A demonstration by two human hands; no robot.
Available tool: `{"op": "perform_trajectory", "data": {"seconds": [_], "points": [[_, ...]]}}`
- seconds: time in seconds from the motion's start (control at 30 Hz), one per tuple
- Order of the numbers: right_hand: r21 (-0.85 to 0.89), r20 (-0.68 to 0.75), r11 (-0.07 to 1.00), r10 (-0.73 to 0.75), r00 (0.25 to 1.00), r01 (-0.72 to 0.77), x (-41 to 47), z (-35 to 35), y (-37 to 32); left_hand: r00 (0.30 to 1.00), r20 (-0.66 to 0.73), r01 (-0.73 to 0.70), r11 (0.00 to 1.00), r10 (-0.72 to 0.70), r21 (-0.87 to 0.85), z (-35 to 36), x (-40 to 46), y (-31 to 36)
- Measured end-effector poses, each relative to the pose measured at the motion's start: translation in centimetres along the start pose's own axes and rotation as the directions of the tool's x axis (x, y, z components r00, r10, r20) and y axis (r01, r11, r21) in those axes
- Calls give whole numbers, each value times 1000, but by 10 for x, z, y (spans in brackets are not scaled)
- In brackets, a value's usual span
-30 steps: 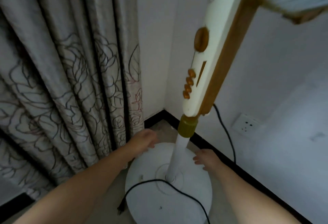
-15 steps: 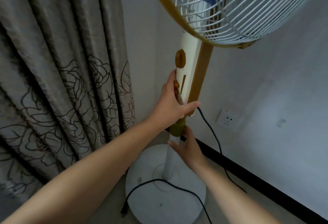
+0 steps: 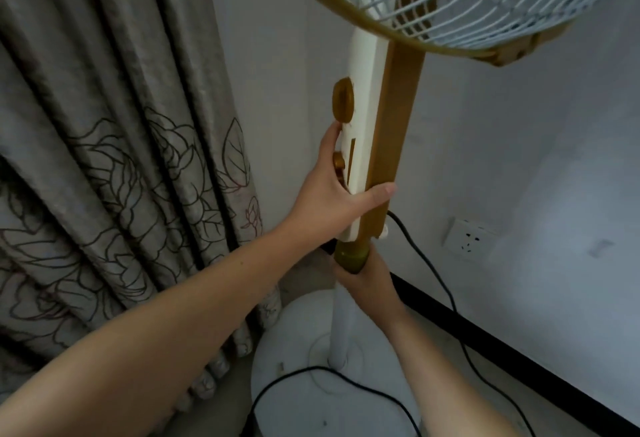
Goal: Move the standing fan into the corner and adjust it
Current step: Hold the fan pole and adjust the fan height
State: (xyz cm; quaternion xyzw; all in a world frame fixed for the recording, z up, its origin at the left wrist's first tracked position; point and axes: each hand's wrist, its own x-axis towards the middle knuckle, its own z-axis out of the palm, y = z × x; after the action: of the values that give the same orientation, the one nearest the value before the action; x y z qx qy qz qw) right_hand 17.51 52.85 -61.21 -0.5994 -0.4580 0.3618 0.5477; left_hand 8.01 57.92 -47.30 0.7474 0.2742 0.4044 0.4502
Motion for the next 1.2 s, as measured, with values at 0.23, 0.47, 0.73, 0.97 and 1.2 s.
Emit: {"op": "perform_trajectory", "data": {"seconds": [0.23,0.47,0.73,0.97,1.2], "points": [[-68,130,995,85,988,-77,1,-13,-13,999,55,4,1000,-4,5,-6,1,-2],[146,-502,982,-28,864,117,-8,53,-12,999,40,-25,1000,25,-4,-8,2,-6],[-20,219,994,111,969,-110,17,-20,-20,999,40,-14,1000,14,1,-6,8,-6],[-31,-306,994,-110,946,106,-11,28,-13,999,35,-10,1000,10,-12,-3,6,-3],[-93,203,992,102,974,-85,14,-17,-28,1000,25,-15,1000,15,3,-4,4,0]]}}
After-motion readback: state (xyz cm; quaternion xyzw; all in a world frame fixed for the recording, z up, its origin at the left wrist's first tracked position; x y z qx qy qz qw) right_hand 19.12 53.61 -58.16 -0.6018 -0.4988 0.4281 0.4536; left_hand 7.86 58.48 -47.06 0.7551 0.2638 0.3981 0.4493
